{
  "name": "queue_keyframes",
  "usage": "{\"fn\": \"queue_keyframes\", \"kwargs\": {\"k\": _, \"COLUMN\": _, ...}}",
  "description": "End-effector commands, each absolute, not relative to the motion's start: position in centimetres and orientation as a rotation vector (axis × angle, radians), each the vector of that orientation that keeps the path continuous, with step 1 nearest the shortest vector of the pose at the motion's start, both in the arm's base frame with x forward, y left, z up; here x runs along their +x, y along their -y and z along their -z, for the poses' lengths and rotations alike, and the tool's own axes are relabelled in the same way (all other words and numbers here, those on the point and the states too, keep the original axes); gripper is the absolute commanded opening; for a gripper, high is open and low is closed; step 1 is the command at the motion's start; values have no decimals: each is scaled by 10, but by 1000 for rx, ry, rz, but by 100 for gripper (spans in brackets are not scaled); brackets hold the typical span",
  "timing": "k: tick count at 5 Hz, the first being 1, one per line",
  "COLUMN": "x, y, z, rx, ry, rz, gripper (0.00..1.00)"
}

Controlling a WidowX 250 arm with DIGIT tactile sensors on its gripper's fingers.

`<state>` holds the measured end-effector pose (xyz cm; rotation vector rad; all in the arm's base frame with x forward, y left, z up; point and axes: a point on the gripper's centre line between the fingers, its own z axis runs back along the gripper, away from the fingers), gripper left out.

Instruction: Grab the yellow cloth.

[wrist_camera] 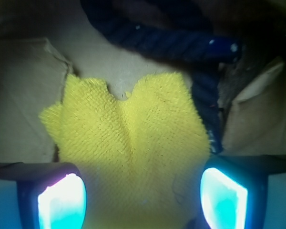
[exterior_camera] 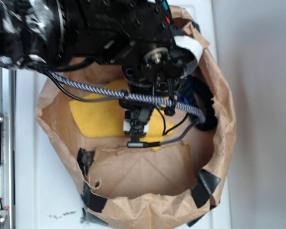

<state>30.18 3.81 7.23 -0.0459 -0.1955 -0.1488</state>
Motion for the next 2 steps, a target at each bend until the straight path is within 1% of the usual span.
{"fn": "queue_keyframes", "kwargs": {"k": 1, "x": 302, "y": -35, "z": -54, "rx": 2, "ry": 173, "rz": 166, "gripper": 100}}
{"fn": "queue_keyframes", "kwargs": {"k": 2, "x": 304, "y": -35, "z": -35, "rx": 16, "ry": 129, "rz": 162, "gripper": 100}}
